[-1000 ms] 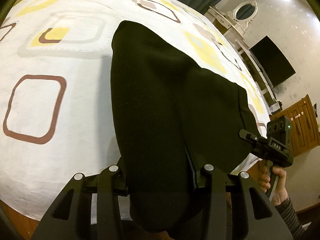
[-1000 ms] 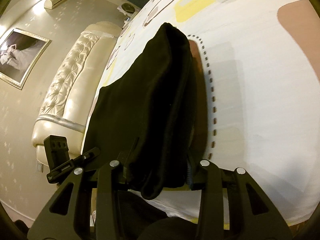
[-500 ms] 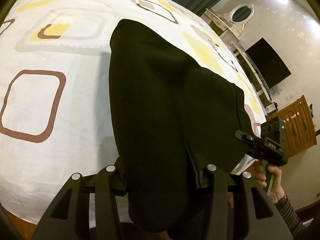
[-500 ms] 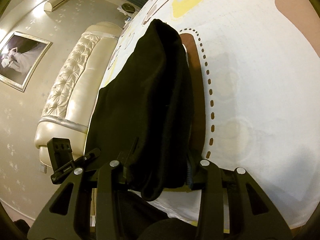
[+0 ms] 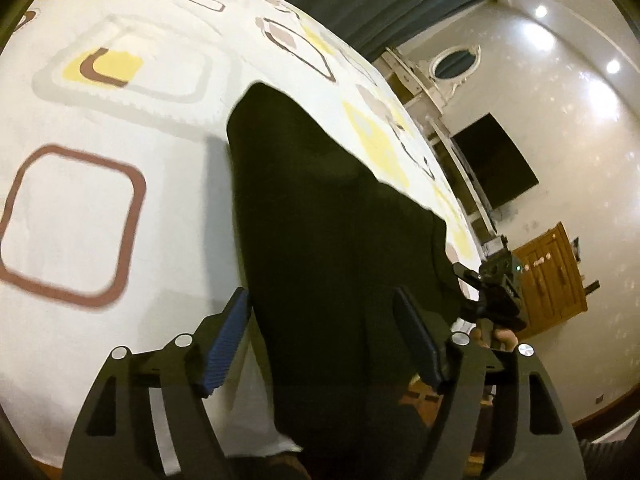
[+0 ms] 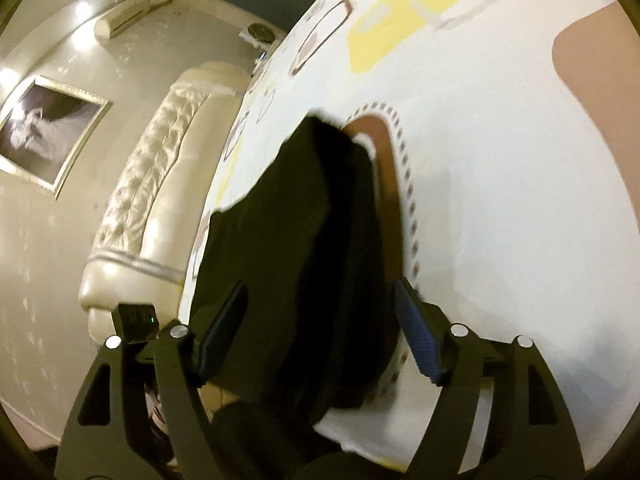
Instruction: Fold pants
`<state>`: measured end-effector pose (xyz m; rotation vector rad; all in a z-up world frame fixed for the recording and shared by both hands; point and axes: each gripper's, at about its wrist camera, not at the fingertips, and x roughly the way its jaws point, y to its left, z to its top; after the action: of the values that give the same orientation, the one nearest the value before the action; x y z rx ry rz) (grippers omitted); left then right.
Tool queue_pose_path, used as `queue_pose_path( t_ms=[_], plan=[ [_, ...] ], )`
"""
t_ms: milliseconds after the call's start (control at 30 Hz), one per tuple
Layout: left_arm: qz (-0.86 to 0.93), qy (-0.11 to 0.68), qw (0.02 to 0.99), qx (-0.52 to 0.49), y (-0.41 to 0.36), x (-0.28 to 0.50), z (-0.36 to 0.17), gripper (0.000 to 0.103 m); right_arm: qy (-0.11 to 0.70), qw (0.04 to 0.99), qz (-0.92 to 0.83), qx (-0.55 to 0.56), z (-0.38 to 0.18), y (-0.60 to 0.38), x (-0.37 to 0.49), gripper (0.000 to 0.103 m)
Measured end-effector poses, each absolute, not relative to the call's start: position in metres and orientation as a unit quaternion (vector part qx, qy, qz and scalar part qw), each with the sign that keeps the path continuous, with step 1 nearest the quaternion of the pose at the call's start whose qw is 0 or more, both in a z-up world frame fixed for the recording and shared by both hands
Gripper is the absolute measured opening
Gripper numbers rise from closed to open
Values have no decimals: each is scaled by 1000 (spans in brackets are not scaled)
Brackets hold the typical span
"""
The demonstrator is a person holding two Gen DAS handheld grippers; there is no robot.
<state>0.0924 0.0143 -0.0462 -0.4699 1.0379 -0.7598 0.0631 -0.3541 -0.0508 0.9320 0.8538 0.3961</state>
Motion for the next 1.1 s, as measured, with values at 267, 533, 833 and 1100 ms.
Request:
queue_pose_path(
  t_ms=[267, 533, 833, 1100],
  plan=[
    [-335, 490, 783, -186, -15, 156, -52, 74, 389, 771, 191, 466, -59, -368, 123, 75],
    [-330, 514, 758, -228, -11, 201, -77, 74, 415, 766, 225, 436, -62, -352, 149, 72],
    [-314, 500, 796, -132, -27, 187, -68, 36, 420, 778, 222, 411, -61, -342, 145, 38],
    [-289, 476, 826, -83, -36, 193, -42, 28, 394, 795, 225, 402, -44, -337, 152, 34]
  ],
)
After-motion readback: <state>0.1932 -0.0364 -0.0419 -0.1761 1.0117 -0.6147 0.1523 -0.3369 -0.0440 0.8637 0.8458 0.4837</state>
